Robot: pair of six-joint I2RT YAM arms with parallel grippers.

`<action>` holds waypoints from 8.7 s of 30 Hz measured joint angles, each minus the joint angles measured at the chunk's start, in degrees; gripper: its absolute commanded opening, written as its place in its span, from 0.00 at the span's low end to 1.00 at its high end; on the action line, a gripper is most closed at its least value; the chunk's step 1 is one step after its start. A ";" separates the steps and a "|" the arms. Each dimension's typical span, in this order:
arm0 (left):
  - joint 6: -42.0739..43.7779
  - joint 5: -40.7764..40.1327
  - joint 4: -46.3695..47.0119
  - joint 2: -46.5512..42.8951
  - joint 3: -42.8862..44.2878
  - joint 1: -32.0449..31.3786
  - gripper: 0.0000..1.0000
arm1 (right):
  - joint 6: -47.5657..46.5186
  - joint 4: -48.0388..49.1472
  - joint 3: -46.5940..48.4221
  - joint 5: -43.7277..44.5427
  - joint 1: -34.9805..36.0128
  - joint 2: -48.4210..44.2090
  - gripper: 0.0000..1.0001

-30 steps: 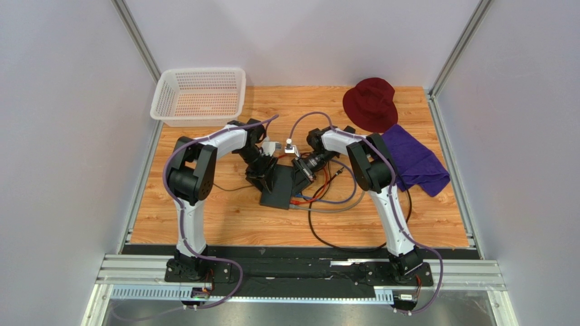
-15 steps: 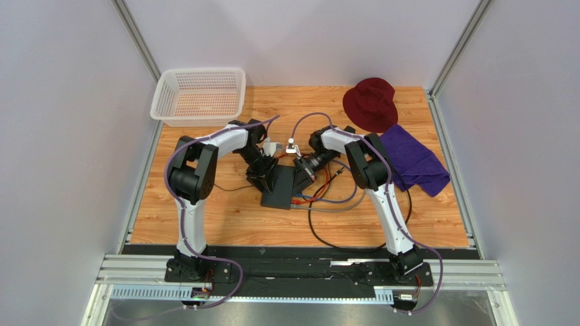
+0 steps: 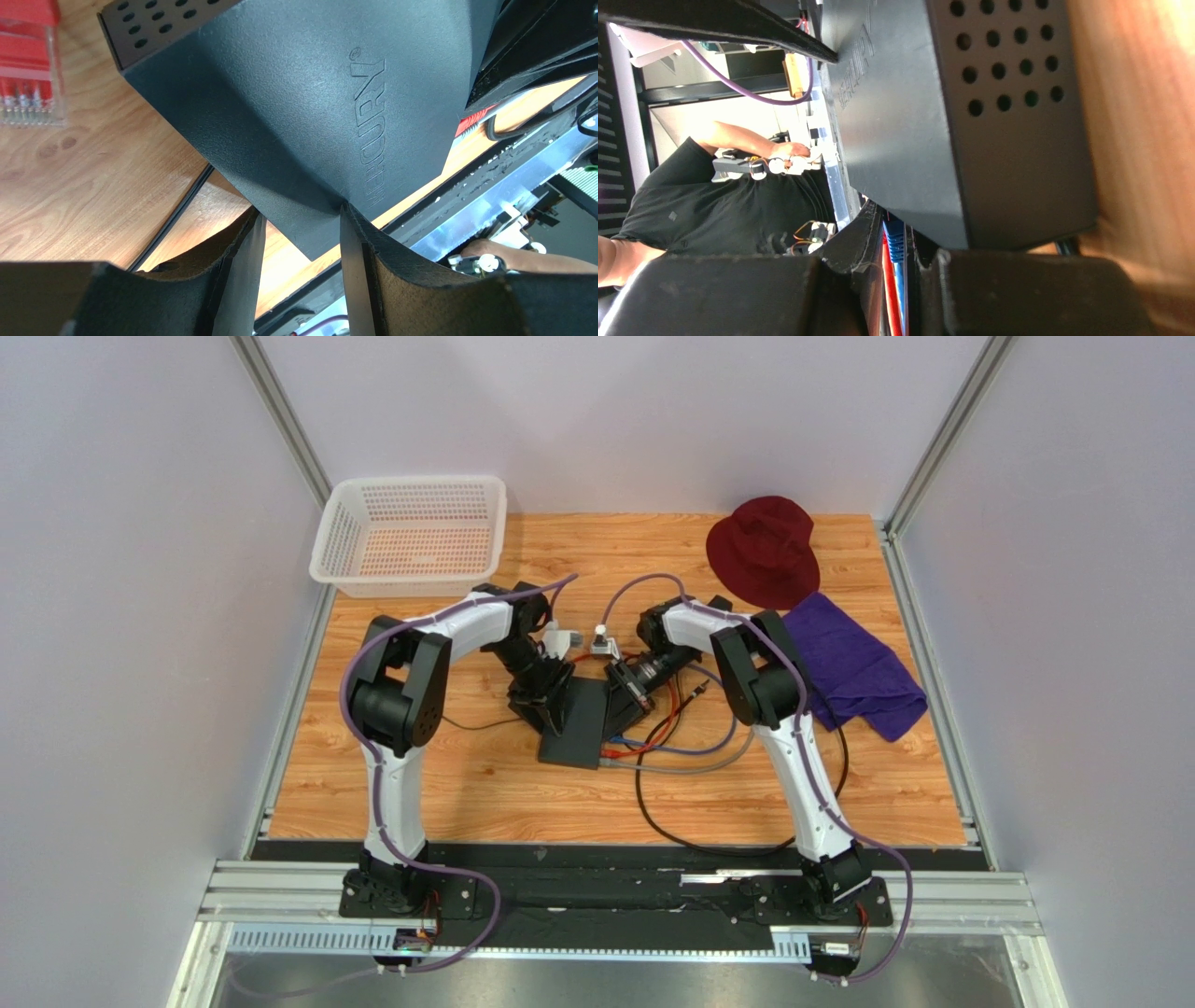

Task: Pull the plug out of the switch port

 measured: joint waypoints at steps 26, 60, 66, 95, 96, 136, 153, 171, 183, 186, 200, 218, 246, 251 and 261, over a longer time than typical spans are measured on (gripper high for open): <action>1.05 0.22 -0.04 0.09 0.09 -0.70 0.49 | 2.89 -0.15 -5.70 2.97 -2.36 -3.13 0.00; 3.23 -0.76 0.74 -0.76 -0.37 -1.09 0.56 | 18.21 35.19 -11.08 52.57 -16.52 -28.79 0.47; 3.26 -2.58 0.94 -1.66 -0.37 -1.14 0.59 | 18.12 34.88 -12.22 49.35 -18.51 -32.85 0.50; -3.37 -4.44 15.82 -17.51 -15.58 -0.11 0.60 | 10.51 27.21 -22.58 23.43 2.78 -27.19 0.40; -3.37 -4.39 15.74 -16.61 -15.45 0.09 0.60 | 10.51 27.43 -21.03 23.10 2.78 -25.51 0.41; -3.06 -2.84 11.45 -10.27 -11.47 3.93 0.51 | 5.44 12.61 -7.96 6.54 5.35 -10.38 0.56; -3.02 -2.80 11.21 -9.97 -11.17 3.98 0.51 | 8.57 13.57 -7.91 4.46 5.29 -8.24 0.46; -2.84 -2.82 11.21 -9.97 -11.17 3.98 0.51 | 11.32 13.73 -7.10 3.37 5.14 -6.62 0.43; -2.78 -2.86 11.21 -9.97 -11.17 3.98 0.51 | 16.11 15.52 -7.45 5.68 5.18 -6.49 0.17; -2.69 -2.86 11.21 -9.97 -11.17 3.98 0.51 | 16.65 15.32 -7.39 5.44 5.18 -6.49 0.07; -2.56 -2.84 11.21 -9.97 -11.17 3.98 0.51 | 13.92 10.60 -4.07 4.85 5.16 -4.31 0.00; -2.23 -2.78 10.95 -9.97 -11.17 3.89 0.51 | 10.47 5.66 -1.07 3.45 4.72 -1.84 0.00; -0.76 -1.62 10.91 -9.81 -11.15 3.72 0.47 | 14.14 13.03 -8.52 2.95 3.63 -5.68 0.00; 0.15 -1.36 10.97 -9.81 -11.15 3.72 0.46 | 17.11 15.10 -13.09 5.77 2.01 -8.79 0.00; 1.05 -1.29 10.99 -9.84 -11.15 3.69 0.49 | 3.43 1.25 1.84 12.39 0.33 -4.72 0.00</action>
